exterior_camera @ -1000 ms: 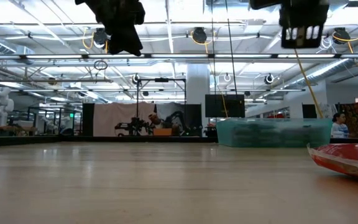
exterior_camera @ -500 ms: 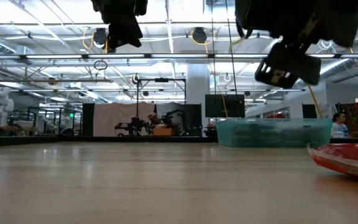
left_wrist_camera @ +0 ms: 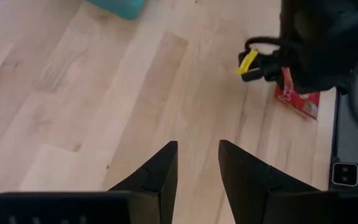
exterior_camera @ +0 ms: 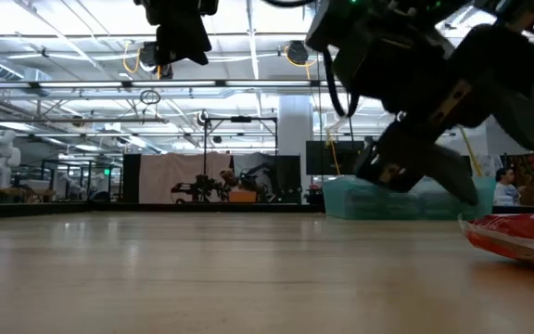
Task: Sort popcorn bags into baskets
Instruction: Put the red popcorn bag into the light blue bin
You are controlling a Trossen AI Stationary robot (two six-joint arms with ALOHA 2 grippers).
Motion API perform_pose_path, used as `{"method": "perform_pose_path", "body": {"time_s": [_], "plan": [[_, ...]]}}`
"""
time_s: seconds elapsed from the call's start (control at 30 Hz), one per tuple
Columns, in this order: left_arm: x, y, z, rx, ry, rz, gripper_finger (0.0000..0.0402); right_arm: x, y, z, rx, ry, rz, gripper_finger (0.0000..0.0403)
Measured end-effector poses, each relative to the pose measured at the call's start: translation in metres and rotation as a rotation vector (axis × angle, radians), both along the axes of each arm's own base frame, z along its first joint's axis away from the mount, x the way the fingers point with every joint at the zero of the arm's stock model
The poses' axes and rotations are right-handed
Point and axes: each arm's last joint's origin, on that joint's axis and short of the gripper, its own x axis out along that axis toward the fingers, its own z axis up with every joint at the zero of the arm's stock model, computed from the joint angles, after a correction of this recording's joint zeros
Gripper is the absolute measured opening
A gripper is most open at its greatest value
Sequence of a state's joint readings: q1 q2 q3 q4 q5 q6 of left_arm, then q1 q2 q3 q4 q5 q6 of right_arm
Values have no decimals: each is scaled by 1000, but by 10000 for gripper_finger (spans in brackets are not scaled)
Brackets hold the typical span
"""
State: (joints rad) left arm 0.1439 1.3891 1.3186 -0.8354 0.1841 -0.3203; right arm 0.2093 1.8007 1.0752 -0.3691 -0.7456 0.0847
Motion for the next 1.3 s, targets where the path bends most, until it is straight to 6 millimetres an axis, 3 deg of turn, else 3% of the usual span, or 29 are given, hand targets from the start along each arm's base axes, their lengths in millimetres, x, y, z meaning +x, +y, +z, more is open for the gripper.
{"method": "perform_pose_path", "body": {"time_s": [0.33,0.63,0.8,1.07,1.3], "plan": [[1,-7,0,5,11,57,120,8,-4,-31,21,-18,73,192],[1,-10,0,50,16,122,120,13,9,-32,-8,-170,159,185],[1,-9,0,58,17,150,120,11,14,-35,-3,-211,171,141],[2,-11,0,2,19,238,120,-3,16,-44,43,-157,208,17],[3,-22,0,-7,11,304,120,-6,4,-27,40,-152,164,3]]}}
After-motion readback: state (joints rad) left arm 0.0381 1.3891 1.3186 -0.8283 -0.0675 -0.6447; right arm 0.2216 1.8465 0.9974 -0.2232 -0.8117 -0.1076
